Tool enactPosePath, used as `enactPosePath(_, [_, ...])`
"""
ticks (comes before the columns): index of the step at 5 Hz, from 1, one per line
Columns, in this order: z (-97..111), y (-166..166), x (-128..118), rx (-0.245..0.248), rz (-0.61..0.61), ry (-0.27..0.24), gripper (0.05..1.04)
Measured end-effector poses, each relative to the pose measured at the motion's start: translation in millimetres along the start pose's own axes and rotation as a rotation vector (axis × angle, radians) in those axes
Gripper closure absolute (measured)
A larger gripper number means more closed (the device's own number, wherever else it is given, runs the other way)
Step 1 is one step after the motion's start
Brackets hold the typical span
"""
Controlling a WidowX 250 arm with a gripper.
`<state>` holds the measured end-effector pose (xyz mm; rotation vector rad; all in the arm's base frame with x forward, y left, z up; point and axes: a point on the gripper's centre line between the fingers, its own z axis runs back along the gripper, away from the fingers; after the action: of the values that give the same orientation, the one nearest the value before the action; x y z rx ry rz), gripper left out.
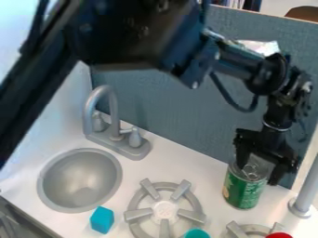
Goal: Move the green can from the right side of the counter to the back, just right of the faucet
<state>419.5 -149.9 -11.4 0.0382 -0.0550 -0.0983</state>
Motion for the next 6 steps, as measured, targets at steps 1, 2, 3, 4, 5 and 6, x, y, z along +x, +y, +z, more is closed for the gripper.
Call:
enactPosePath(1, [-8, -2, 2, 0.048, 0.015, 0.029, 0.083])
enactPosePath(2, [-10, 2, 4, 0.089, 0.015, 0.057, 0.083])
enactPosePath(3, [-10, 9, 4, 0.135, 0.033, 0.074, 0.083])
enactPosePath(4, [-10, 13, 3, 0.149, 0.034, 0.08, 0.083])
enactPosePath(5, [-14, 19, -1, 0.169, 0.04, 0.096, 0.083])
enactPosePath(6, [-19, 31, -3, 0.189, 0.051, 0.103, 0.083])
